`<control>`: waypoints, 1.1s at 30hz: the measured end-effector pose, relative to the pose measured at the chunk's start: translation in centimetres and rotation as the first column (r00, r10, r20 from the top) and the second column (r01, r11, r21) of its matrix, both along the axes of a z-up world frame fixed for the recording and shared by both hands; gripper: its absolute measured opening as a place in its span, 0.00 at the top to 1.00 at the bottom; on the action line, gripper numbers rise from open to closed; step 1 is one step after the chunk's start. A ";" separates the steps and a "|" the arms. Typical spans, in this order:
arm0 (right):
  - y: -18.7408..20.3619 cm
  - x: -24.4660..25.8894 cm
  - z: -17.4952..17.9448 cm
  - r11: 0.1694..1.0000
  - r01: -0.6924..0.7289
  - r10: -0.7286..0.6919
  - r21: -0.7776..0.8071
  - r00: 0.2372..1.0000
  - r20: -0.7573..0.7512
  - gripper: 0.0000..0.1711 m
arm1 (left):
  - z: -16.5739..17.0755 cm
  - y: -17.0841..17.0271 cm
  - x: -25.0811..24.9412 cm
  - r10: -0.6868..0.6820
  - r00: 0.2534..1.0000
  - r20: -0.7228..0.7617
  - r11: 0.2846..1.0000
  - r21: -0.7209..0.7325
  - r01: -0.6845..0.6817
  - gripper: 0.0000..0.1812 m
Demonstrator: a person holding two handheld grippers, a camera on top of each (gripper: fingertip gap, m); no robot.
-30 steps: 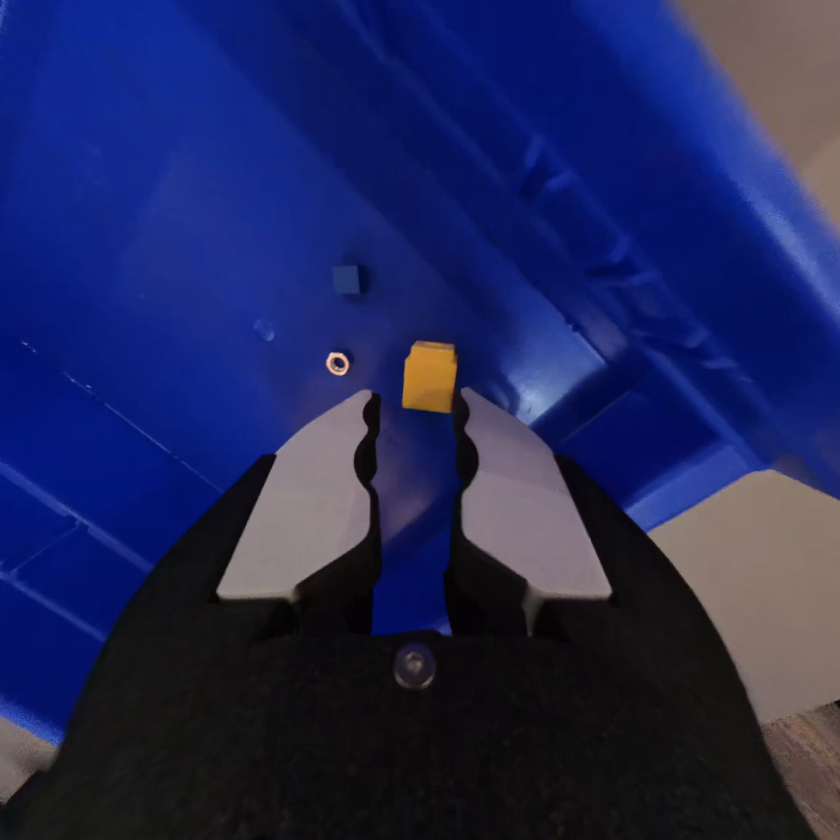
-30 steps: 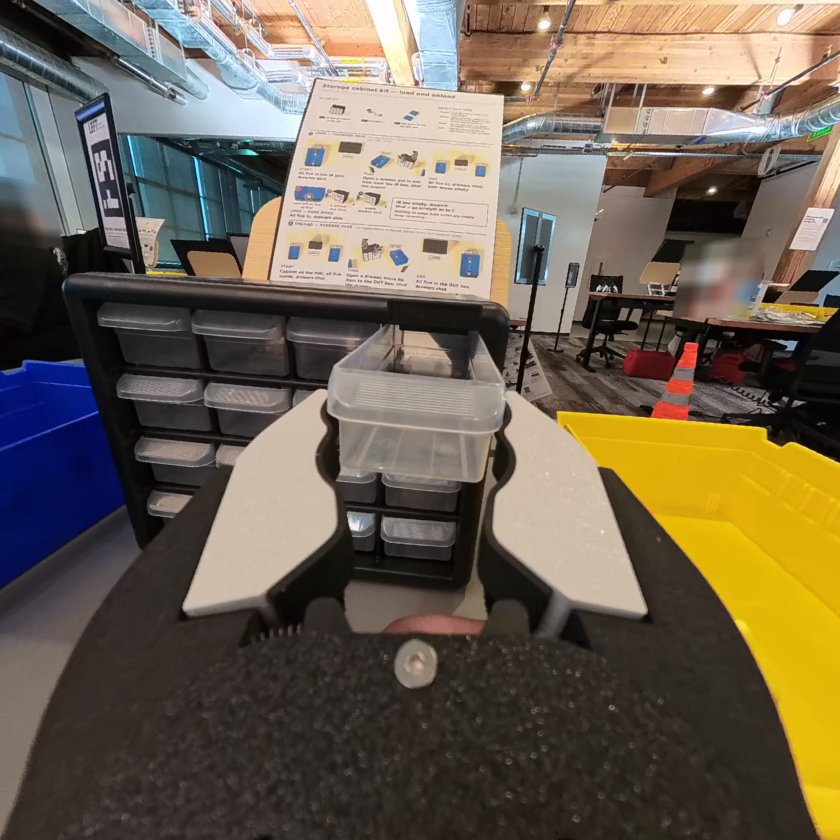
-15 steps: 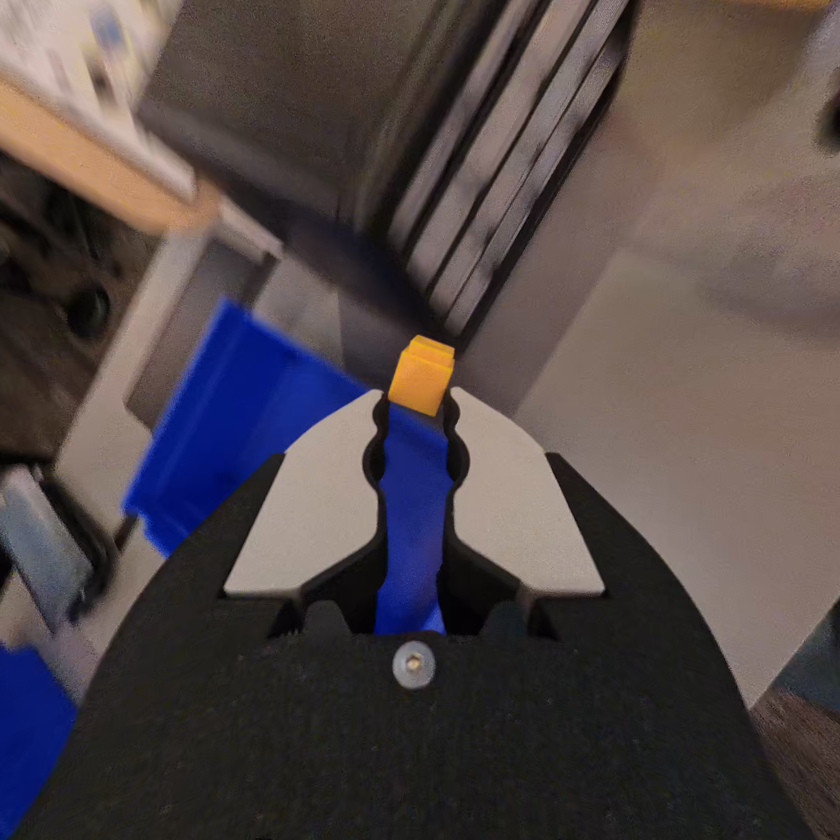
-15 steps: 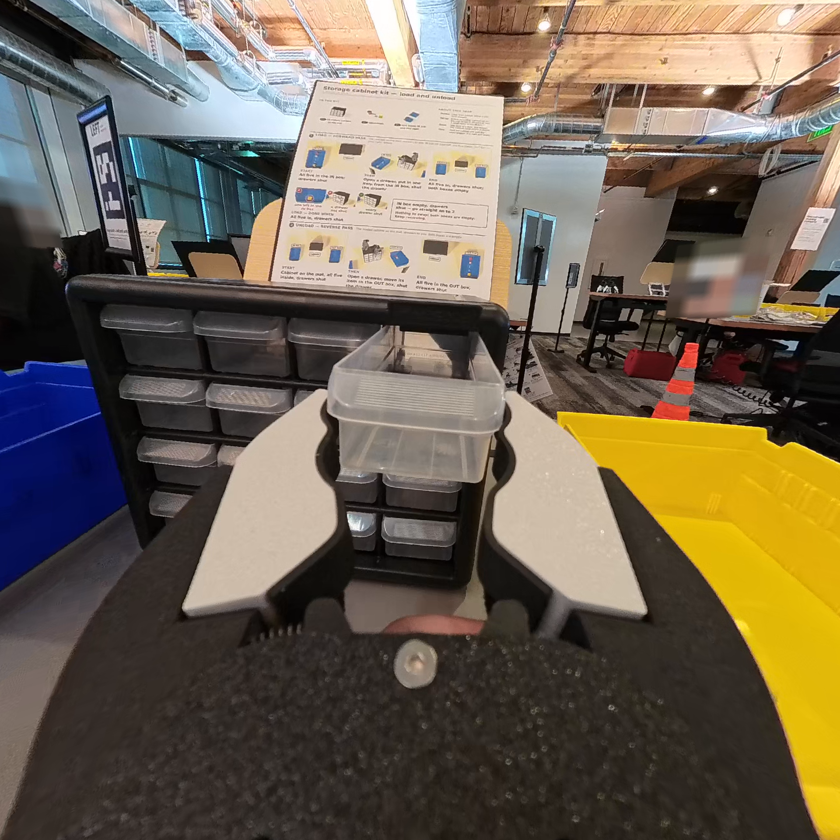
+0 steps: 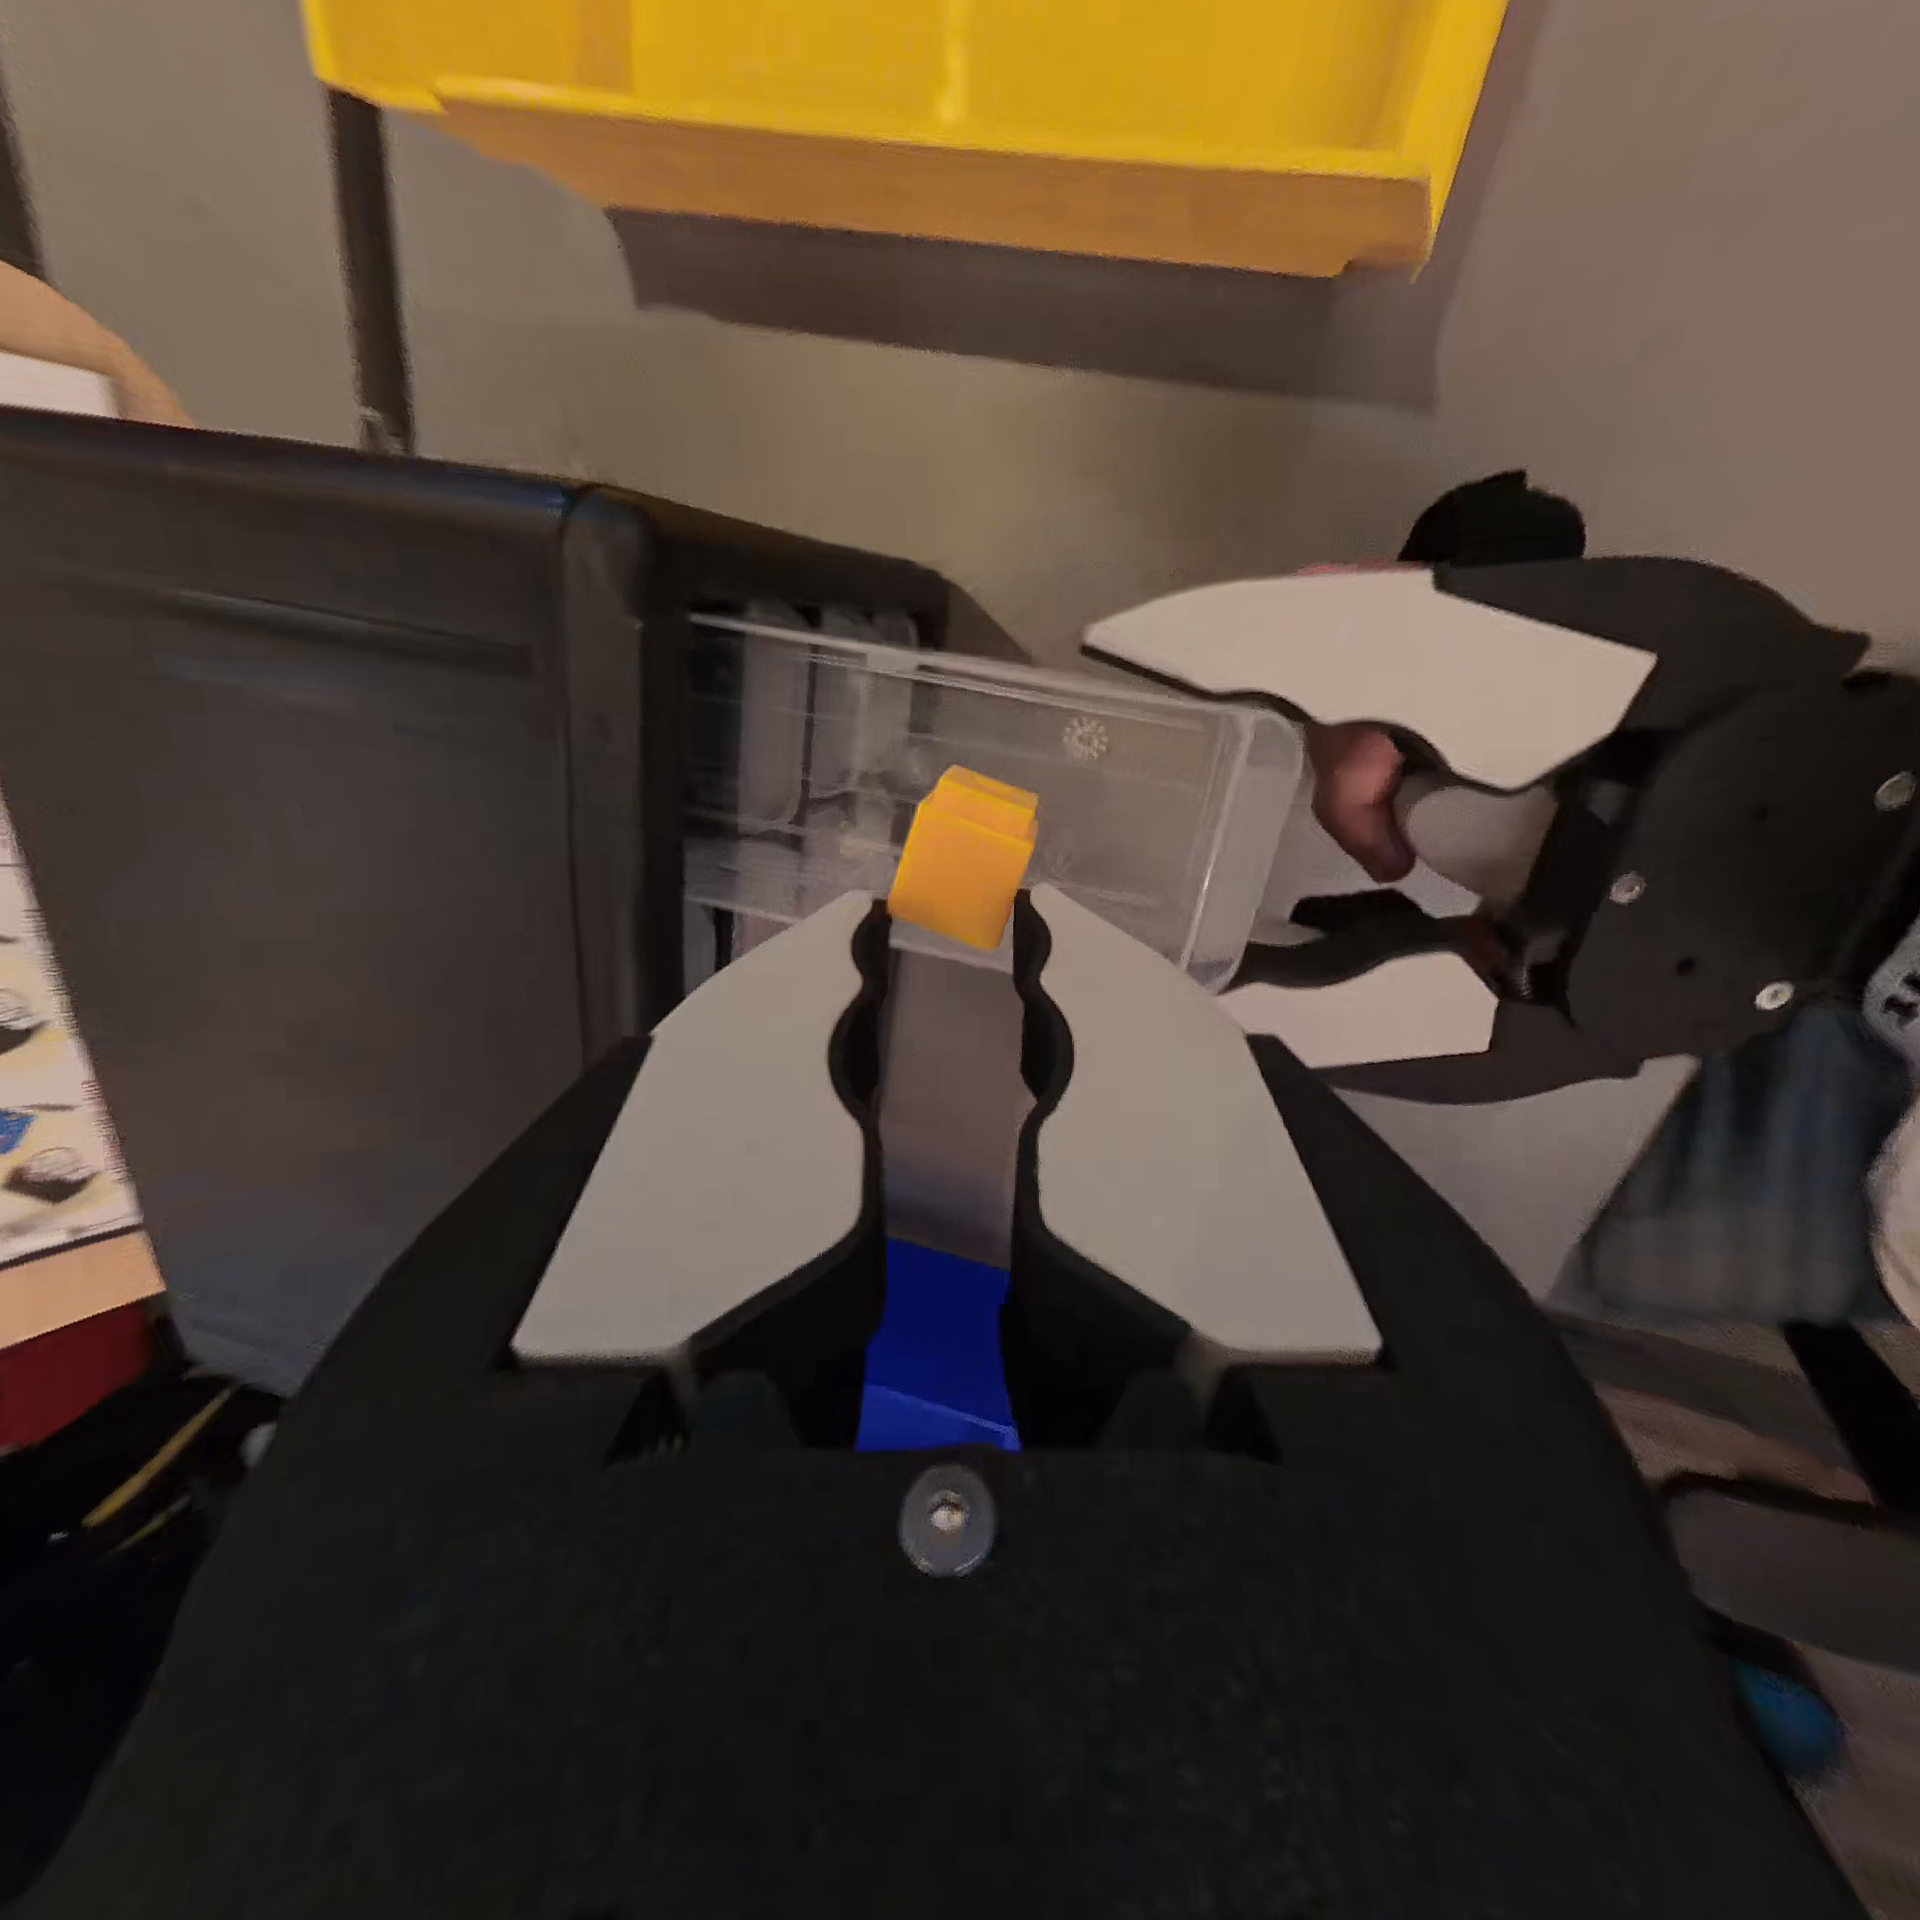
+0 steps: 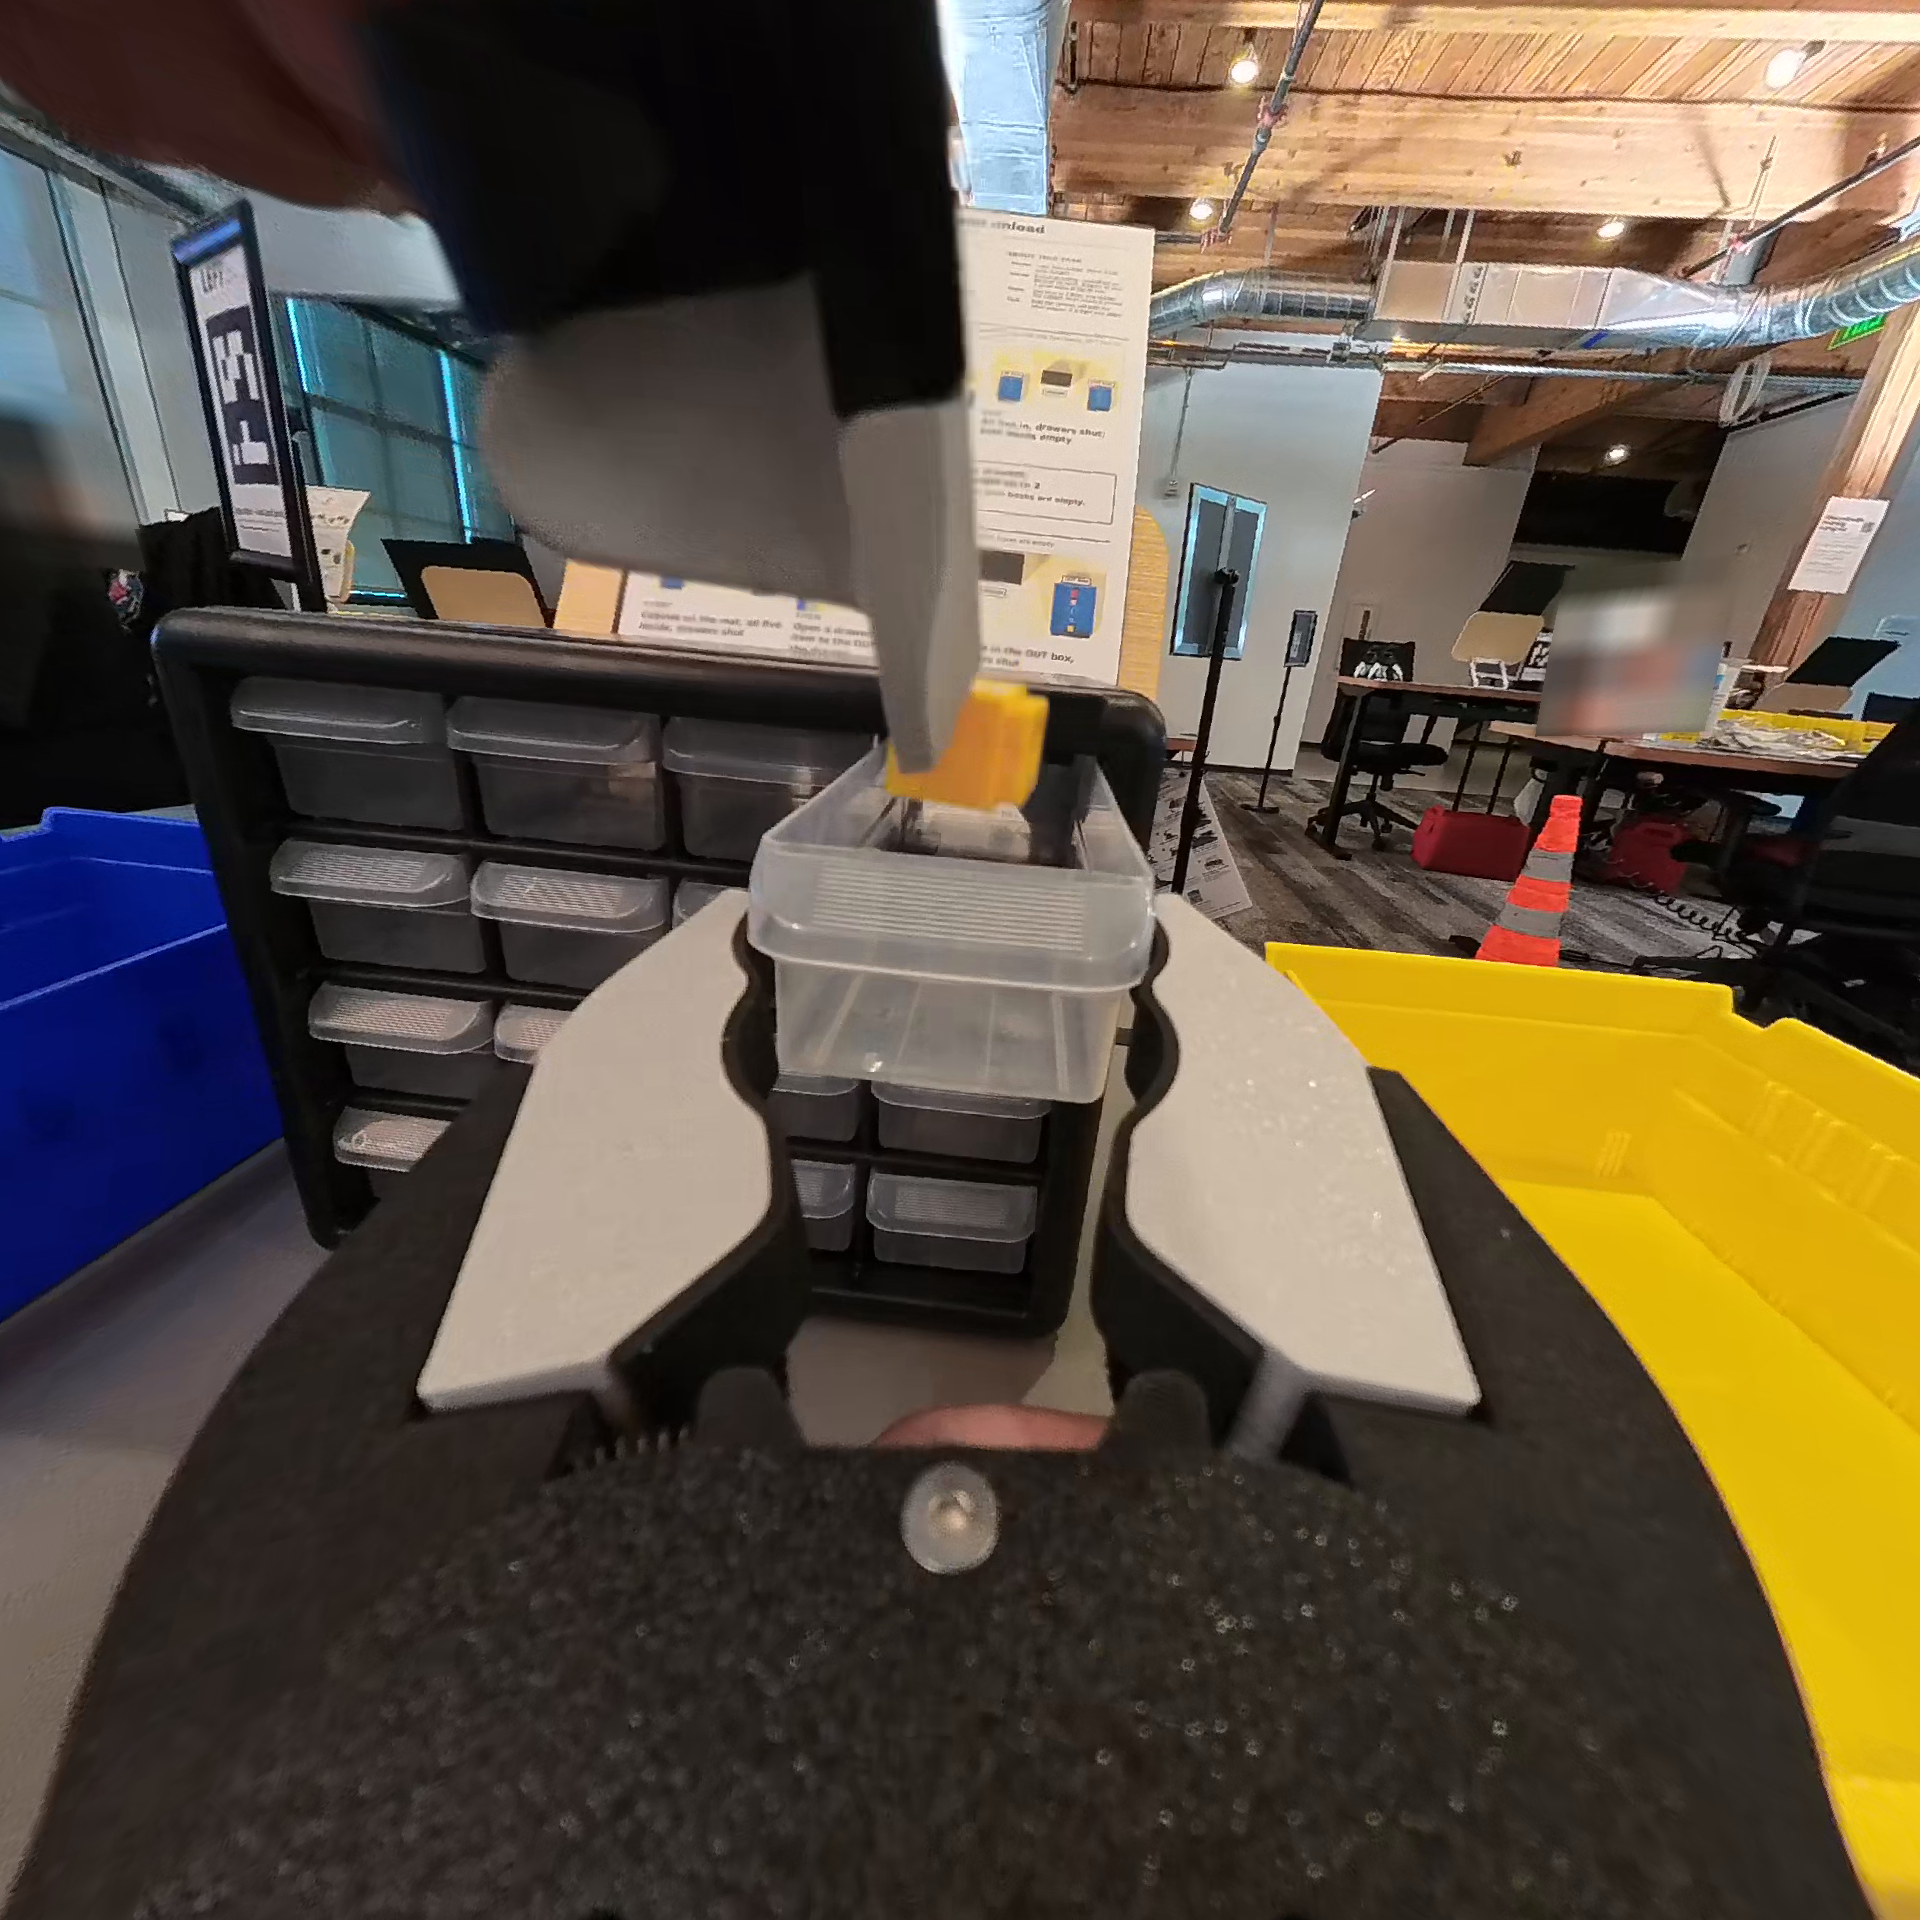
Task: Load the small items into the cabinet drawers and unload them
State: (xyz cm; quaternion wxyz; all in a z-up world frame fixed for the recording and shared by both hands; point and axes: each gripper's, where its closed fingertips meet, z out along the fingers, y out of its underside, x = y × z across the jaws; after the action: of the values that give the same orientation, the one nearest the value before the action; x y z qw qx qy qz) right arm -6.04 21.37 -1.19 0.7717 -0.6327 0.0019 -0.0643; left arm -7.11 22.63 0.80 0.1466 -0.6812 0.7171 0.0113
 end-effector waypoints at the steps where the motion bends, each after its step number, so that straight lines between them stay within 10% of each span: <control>1: 0.0 0.0 0.0 1.000 0.001 -0.001 -0.001 1.000 0.000 0.62 | -0.4 -0.1 0.2 0.020 0.999 -0.032 0.999 -0.034 -0.021 0.87; 23: 0.1 0.0 -0.2 1.000 0.006 -0.006 -0.012 1.000 0.016 0.62 | -3.3 0.7 -0.2 0.117 0.961 -0.252 0.991 -0.029 -0.128 0.83; 33: 0.0 0.0 -0.2 1.000 0.005 -0.005 -0.013 1.000 0.012 0.62 | 3.7 -5.6 -7.1 0.162 0.904 0.396 0.986 -0.025 -0.166 0.77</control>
State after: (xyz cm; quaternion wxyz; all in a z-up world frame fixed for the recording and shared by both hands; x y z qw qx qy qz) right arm -6.06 21.38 -1.41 0.7674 -0.6373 -0.0017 -0.0701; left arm -14.26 16.99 4.51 0.2905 -0.7265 0.6128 -0.1112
